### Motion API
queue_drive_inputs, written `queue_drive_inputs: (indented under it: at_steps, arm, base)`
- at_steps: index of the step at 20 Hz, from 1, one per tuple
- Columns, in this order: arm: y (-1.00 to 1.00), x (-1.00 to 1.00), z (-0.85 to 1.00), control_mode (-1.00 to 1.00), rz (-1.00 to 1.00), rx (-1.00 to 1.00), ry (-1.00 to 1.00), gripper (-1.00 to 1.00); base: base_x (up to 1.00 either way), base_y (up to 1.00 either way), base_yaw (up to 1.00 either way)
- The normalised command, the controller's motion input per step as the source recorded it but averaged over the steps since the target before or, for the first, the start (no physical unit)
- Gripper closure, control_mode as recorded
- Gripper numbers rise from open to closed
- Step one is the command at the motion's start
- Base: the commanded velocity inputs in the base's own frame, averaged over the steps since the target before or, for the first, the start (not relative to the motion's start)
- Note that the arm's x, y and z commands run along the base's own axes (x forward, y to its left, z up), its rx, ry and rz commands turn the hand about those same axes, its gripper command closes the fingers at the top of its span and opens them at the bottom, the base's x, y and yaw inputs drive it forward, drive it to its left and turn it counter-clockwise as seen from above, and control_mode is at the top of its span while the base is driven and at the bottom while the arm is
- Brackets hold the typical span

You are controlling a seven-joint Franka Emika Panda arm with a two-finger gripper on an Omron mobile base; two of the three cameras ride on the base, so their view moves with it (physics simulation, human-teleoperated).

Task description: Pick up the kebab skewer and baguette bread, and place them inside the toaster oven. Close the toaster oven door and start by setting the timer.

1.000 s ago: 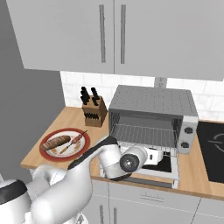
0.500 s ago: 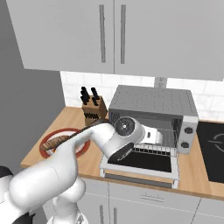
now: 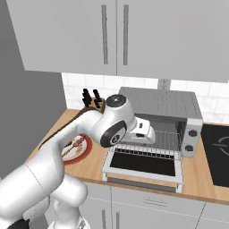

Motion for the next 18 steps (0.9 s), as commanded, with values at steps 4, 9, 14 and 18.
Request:
queue_drive_inputs:
  at_steps: [4,9,14,18]
  arm:
    - [0.97,-0.21,0.0,-1.0,0.0,0.0,0.17,-1.0]
    - [0.87,0.0,0.0,-1.0,0.0,0.02,0.18,-1.0]
    - [0.86,0.02,-0.05,-1.0,0.0,0.01,0.19,-1.0]
    - [0.83,0.12,0.0,-1.0,0.0,0.01,0.21,-1.0]
  base:
    - [0.0,0.0,0.0]
    - [0.0,0.0,0.0]
    - [0.0,0.0,0.0]
    - [0.0,0.0,0.0]
